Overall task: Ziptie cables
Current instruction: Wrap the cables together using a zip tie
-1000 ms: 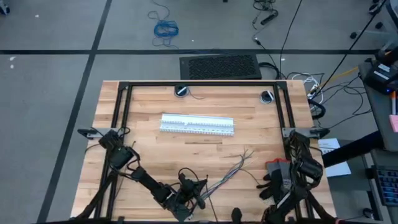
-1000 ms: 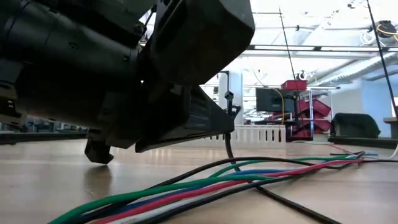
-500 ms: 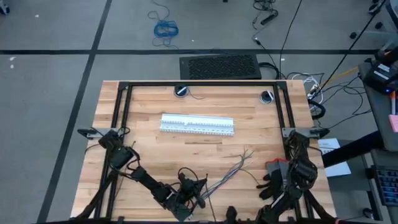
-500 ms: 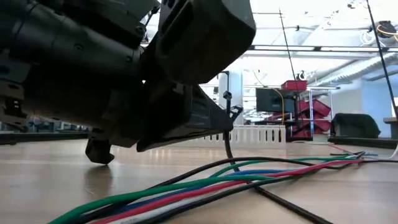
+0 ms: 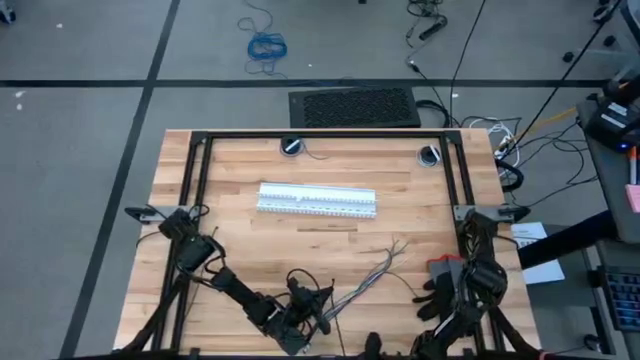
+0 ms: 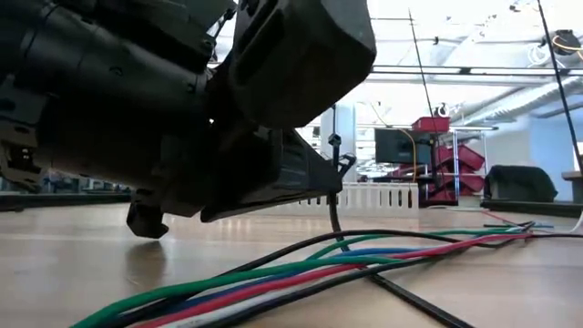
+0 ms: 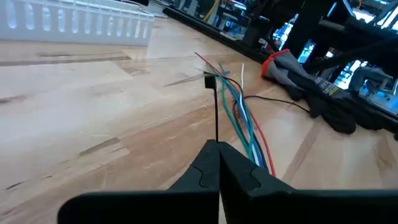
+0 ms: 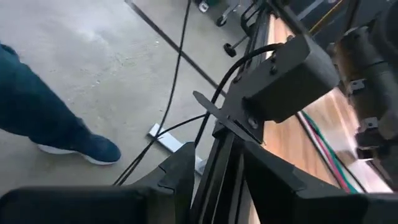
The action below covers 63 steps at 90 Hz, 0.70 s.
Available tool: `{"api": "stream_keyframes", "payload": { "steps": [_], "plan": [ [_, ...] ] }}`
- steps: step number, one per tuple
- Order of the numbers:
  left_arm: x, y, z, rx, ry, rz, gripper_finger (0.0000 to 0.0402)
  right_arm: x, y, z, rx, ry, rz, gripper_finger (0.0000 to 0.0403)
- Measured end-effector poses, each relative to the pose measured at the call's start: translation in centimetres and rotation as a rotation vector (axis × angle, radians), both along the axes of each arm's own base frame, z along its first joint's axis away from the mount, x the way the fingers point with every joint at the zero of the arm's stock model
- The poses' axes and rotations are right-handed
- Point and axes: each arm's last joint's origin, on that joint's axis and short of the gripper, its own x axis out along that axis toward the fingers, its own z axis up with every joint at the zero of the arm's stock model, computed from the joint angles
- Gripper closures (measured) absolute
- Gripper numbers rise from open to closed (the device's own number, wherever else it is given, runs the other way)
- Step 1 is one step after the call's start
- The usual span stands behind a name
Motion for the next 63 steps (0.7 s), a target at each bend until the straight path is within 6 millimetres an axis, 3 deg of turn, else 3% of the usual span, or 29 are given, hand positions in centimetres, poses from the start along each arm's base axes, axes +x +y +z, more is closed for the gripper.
{"api": "stream_keyframes", "payload": {
  "steps": [63],
  "plan": [
    [0.1,0.0,0.0,-0.003,0.005,-0.009,0.0402,1.3,-0.3,0.2,-0.033,-0.056,0.018,0.0277]
  ]
}}
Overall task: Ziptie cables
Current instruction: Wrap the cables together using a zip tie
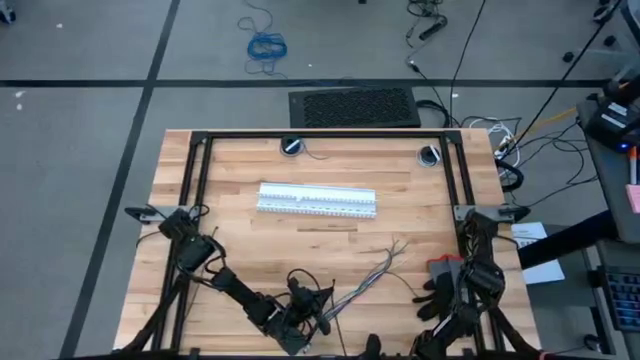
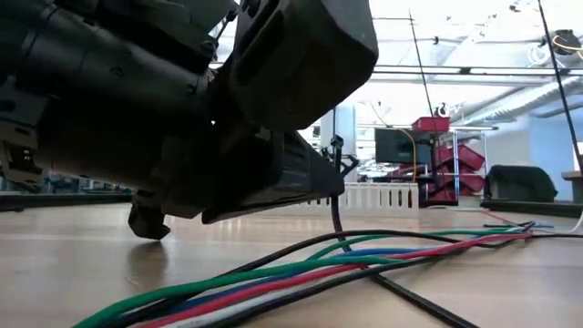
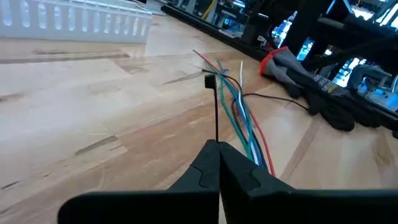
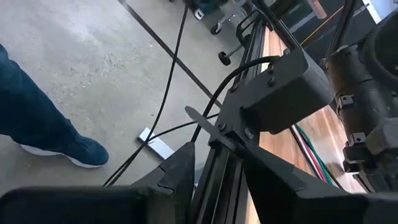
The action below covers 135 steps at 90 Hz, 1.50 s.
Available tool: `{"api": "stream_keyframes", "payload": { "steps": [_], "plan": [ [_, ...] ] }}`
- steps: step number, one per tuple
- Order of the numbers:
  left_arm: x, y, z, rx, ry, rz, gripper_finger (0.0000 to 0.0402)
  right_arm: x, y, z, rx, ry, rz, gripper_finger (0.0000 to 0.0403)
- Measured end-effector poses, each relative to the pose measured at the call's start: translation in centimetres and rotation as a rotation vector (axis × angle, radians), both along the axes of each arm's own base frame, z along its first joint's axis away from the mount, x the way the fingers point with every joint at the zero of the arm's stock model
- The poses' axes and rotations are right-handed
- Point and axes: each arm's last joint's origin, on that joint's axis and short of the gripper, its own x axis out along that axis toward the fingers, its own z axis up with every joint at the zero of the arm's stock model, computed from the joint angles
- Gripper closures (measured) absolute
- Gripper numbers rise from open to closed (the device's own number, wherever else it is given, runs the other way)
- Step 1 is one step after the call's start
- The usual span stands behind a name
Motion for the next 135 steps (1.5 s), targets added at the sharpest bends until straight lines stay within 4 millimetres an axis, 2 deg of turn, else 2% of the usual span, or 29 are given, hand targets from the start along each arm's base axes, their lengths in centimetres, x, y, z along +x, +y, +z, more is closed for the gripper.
{"api": "stream_keyframes", "payload": {
  "steps": [26,44,116,135],
  "plan": [
    [0.02,0.03,0.00,0.001,0.001,0.000,0.0402,0.54,-0.04,-0.20,-0.019,-0.029,0.007,0.0281],
    [0.02,0.02,-0.01,0.003,0.004,-0.003,0.0402,0.53,0.04,-0.47,-0.041,-0.012,0.043,0.0333],
    [0.20,0.10,-0.07,0.011,0.033,-0.040,0.0402,0.25,0.27,-0.52,-0.084,-0.003,0.072,0.0336],
    [0.19,0.08,-0.07,0.010,0.033,-0.042,0.0402,0.28,0.30,-0.44,-0.099,-0.018,0.061,0.0322]
  ]
}}
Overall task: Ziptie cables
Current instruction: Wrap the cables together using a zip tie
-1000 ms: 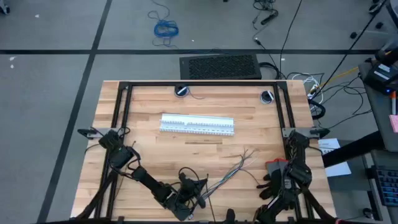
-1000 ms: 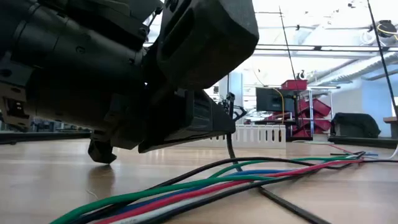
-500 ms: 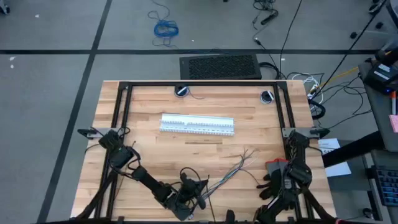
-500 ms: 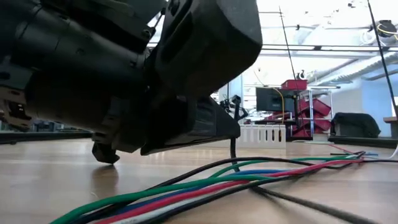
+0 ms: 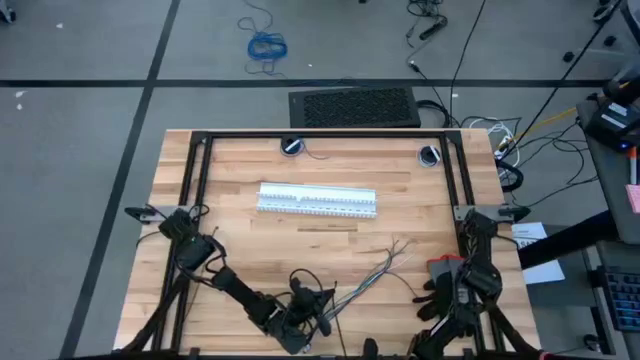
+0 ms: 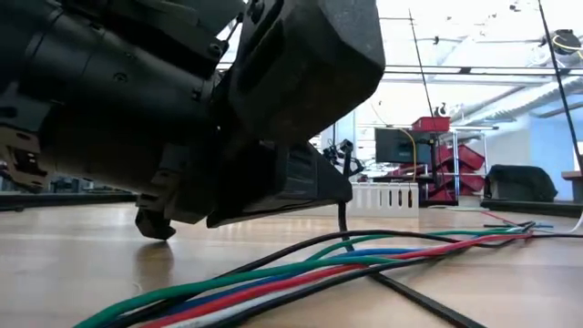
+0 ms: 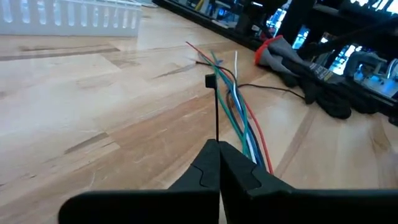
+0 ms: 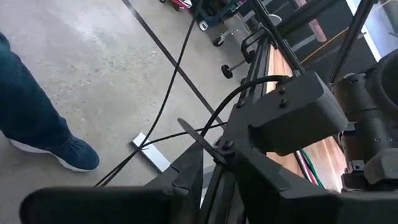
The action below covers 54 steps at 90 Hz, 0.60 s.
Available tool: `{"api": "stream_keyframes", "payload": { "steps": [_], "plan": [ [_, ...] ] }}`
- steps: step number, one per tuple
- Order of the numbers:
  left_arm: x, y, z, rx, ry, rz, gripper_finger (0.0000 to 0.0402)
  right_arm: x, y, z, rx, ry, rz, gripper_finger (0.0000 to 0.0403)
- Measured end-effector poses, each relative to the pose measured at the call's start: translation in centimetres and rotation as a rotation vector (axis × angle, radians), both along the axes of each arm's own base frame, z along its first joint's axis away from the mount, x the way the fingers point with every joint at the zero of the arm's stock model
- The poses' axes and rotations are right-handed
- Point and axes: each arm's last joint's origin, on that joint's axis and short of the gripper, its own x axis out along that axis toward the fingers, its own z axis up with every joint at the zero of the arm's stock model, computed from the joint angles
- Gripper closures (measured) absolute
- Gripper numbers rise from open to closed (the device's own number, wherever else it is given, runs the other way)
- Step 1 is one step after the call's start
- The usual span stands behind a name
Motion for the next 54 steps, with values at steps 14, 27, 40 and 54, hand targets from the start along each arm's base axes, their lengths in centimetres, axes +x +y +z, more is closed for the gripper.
{"api": "stream_keyframes", "payload": {
  "steps": [14,27,40,54],
  "plan": [
    [0.0,0.0,0.0,0.000,0.000,-0.002,0.0402,0.2,0.4,-0.2,-0.121,-0.007,0.018,0.0334],
    [0.0,0.0,0.0,0.000,0.001,-0.002,0.0402,0.6,0.7,-0.5,-0.214,-0.028,-0.007,0.0336],
    [0.0,0.0,0.0,0.000,0.000,-0.002,0.0402,1.0,1.2,-0.6,-0.281,-0.042,-0.012,0.0336],
    [0.0,0.0,0.0,-0.001,0.001,-0.002,0.0402,1.0,1.8,-1.2,-0.390,-0.058,-0.038,0.0338]
  ]
}}
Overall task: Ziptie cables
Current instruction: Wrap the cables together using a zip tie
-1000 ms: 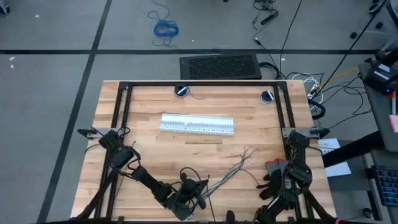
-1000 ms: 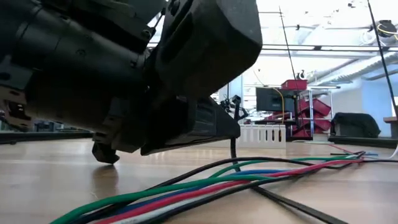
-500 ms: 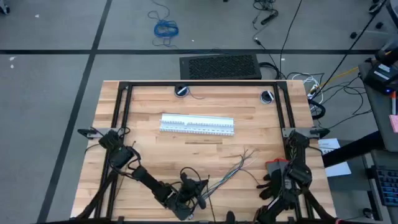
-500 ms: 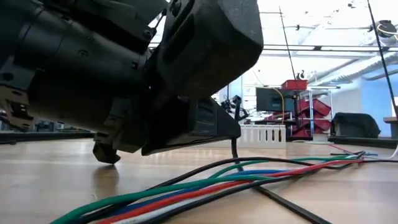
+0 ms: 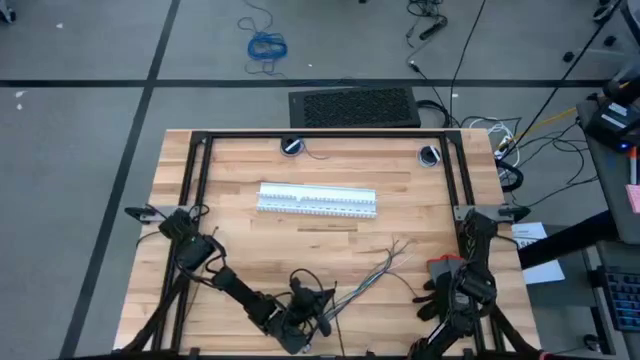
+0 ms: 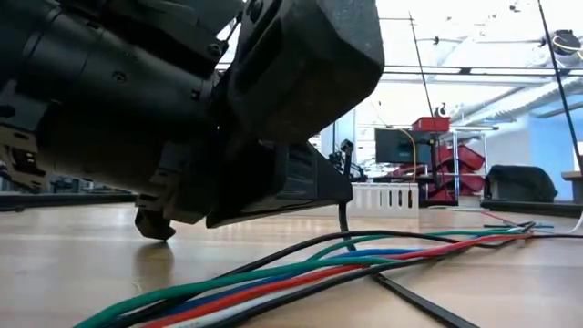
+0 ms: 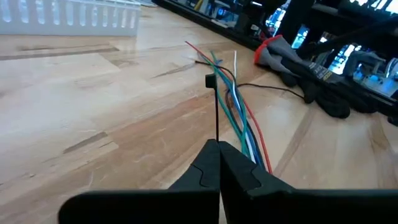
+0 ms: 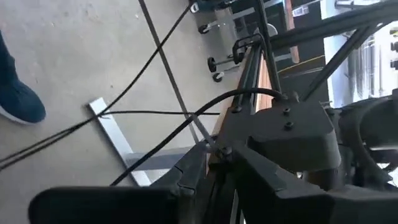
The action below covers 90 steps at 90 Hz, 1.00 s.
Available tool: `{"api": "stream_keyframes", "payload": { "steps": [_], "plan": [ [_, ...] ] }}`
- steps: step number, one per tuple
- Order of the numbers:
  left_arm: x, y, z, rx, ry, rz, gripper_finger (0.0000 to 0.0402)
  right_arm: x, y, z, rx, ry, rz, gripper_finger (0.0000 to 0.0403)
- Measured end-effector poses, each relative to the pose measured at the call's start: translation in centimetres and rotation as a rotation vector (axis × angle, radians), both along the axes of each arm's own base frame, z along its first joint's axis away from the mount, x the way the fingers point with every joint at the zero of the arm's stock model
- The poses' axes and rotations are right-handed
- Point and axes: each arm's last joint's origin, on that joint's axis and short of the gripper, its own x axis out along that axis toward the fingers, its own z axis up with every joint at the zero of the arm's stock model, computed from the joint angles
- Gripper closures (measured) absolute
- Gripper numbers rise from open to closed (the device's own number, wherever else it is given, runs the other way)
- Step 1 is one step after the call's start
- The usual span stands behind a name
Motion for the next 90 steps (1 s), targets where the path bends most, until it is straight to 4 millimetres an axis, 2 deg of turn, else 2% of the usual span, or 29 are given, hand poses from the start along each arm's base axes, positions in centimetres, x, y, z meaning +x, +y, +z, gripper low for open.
{"api": "stream_keyframes", "payload": {
  "steps": [32,37,43,49,56,61,63,67,70,72,77,79,85,90],
  "plan": [
    [-0.1,0.1,-0.2,0.016,0.019,0.000,0.0402,-1.1,2.5,-1.6,-0.284,-0.037,-0.073,0.0341],
    [-0.1,0.1,-0.2,0.018,0.021,0.000,0.0402,-1.3,3.1,-0.6,-0.309,-0.060,-0.124,0.0343],
    [-0.1,0.1,-0.2,0.019,0.022,0.000,0.0402,-1.1,3.7,2.8,-0.260,-0.086,-0.131,0.0348],
    [-0.1,0.1,-0.2,0.019,0.023,0.000,0.0402,-1.0,3.9,7.9,-0.174,-0.124,-0.133,0.0357],
    [-0.1,0.1,-0.2,0.020,0.023,0.000,0.0402,-1.8,3.1,16.4,-0.025,-0.189,-0.132,0.0371],
    [0.0,0.1,-0.2,0.019,0.023,0.002,0.0402,-3.0,1.2,24.1,0.132,-0.254,-0.136,0.0383],
    [0.0,0.1,-0.2,0.020,0.023,0.002,0.0402,-3.5,0.4,26.5,0.187,-0.276,-0.140,0.0388],
    [0.0,0.1,-0.2,0.020,0.023,0.003,0.0402,-3.9,-0.4,29.1,0.290,-0.316,-0.161,0.0397],
    [0.0,0.1,-0.2,0.019,0.023,0.003,0.0402,-4.2,-0.9,30.1,0.335,-0.330,-0.169,0.0400],
    [-0.1,0.2,-0.2,0.021,0.024,0.003,0.0402,-4.2,-0.9,30.0,0.331,-0.324,-0.178,0.0401],
    [-0.1,0.2,-0.2,0.022,0.025,0.003,0.0402,-3.9,-0.1,27.4,0.281,-0.289,-0.169,0.0398],
    [0.0,0.2,-0.2,0.022,0.025,0.003,0.0402,-3.8,0.3,26.1,0.236,-0.264,-0.159,0.0396],
    [0.0,0.2,-0.2,0.028,0.026,0.001,0.0402,-3.5,1.9,20.5,0.124,-0.195,-0.157,0.0392],
    [0.0,0.2,-0.2,0.028,0.027,0.000,0.0402,-4.0,2.1,18.9,0.107,-0.158,-0.150,0.0391]
  ]
}}
